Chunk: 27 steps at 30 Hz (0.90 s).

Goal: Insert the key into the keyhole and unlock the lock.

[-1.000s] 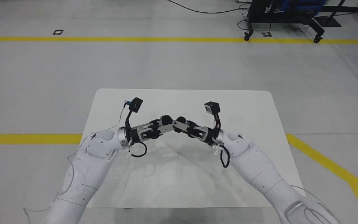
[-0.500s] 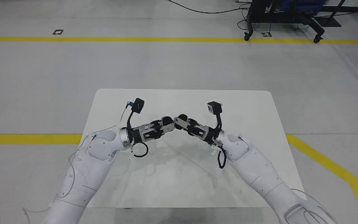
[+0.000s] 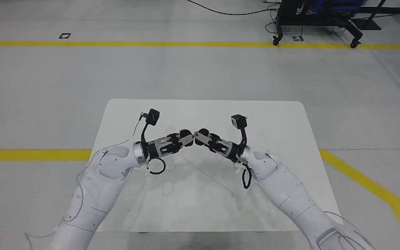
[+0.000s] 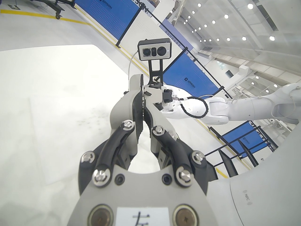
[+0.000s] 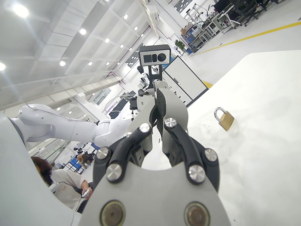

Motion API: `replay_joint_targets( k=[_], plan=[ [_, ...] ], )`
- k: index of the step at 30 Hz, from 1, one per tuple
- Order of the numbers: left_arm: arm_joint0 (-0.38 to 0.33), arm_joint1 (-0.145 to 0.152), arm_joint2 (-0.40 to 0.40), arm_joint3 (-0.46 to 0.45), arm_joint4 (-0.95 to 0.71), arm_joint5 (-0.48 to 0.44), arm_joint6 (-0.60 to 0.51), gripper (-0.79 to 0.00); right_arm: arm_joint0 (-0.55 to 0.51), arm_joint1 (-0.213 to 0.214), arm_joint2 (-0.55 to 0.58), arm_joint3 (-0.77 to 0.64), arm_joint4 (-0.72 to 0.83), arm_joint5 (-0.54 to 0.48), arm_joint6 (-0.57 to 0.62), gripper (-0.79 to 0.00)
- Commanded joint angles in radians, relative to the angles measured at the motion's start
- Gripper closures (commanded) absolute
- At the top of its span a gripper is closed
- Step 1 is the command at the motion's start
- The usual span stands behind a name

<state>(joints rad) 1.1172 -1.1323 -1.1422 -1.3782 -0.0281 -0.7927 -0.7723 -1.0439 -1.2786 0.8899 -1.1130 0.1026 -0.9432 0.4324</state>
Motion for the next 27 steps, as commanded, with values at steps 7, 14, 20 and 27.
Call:
replay_joint_targets(
  k=[7,14,20,27],
  plan=[
    [0.01,0.004,-0.037,0.008,0.031,0.027,0.096,0.0,0.001,0.0,0.002,0.002,0.031,0.018,0.024,-0.785],
    [0.01,0.004,-0.037,0.008,0.031,0.027,0.096,0.0,0.001,0.0,0.002,0.002,0.031,0.018,0.024,-0.785],
    [0.016,0.004,-0.028,-0.008,0.049,0.054,0.097,0.0,0.001,0.0,0.002,0.002,0.031,0.018,0.024,-0.785],
    [0.005,0.015,-0.008,-0.005,-0.027,0.119,-0.081,0.0,-0.018,0.045,0.094,-0.045,-0.011,0.084,0.175,-0.785]
  ],
)
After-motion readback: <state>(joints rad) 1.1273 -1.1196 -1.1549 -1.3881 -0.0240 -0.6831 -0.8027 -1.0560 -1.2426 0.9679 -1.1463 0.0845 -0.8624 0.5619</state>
